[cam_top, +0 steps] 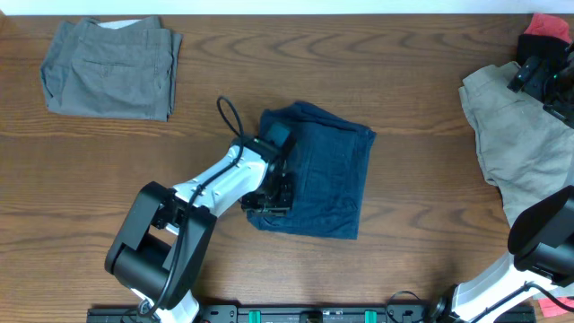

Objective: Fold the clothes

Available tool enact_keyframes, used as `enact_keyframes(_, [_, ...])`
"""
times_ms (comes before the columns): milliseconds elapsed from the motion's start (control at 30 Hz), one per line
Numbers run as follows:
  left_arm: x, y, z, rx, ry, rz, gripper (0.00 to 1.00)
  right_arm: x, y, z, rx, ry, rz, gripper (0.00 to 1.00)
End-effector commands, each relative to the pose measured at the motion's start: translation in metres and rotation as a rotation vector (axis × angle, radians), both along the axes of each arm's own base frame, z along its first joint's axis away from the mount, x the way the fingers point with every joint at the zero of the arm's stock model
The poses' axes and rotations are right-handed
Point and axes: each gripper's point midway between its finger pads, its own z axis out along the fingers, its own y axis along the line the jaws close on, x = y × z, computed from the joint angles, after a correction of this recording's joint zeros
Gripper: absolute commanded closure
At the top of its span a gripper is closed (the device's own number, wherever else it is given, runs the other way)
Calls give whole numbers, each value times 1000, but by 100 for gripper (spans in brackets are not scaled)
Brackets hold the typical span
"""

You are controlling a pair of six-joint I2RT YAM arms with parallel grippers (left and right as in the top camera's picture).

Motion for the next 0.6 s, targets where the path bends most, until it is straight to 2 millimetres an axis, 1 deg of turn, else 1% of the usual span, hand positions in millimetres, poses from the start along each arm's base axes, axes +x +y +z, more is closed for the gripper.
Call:
enact_keyframes(0, [-13, 12, -8, 51, 37, 21, 81, -1, -3, 2, -9, -1, 4, 1])
enact_keyframes(33, [-16, 12, -8, 58, 48, 33, 93, -1, -3, 2, -8, -1, 4, 1])
enact_keyframes(100, [-20, 11, -5, 71, 61, 65, 94, -1, -3, 2, -8, -1, 4, 1])
enact_keyframes(167, [-21, 6, 2, 60, 55, 79, 94, -1, -3, 2, -9, -1, 4, 1])
enact_keyframes(267, [-20, -7, 23, 11, 12, 54, 94, -1, -3, 2, -8, -1, 4, 1])
enact_keyframes(333, [-15, -16, 43, -30, -53, 34, 94, -1, -3, 2, -9, -1, 4, 1])
enact_keyframes(400, [-3, -23, 64, -64, -151, 21, 94, -1, -3, 2, -9, -1, 3, 1])
enact_keyframes(433, [6, -24, 75, -74, -217, 20, 94, -1, -3, 2, -9, -1, 4, 1])
enact_keyframes(500, [27, -19, 96, -66, -366, 36, 93, -1, -3, 2, -9, -1, 4, 1])
enact_keyframes(567, [46, -10, 110, -29, -489, 59, 88, -1, -3, 2, -9, -1, 4, 1])
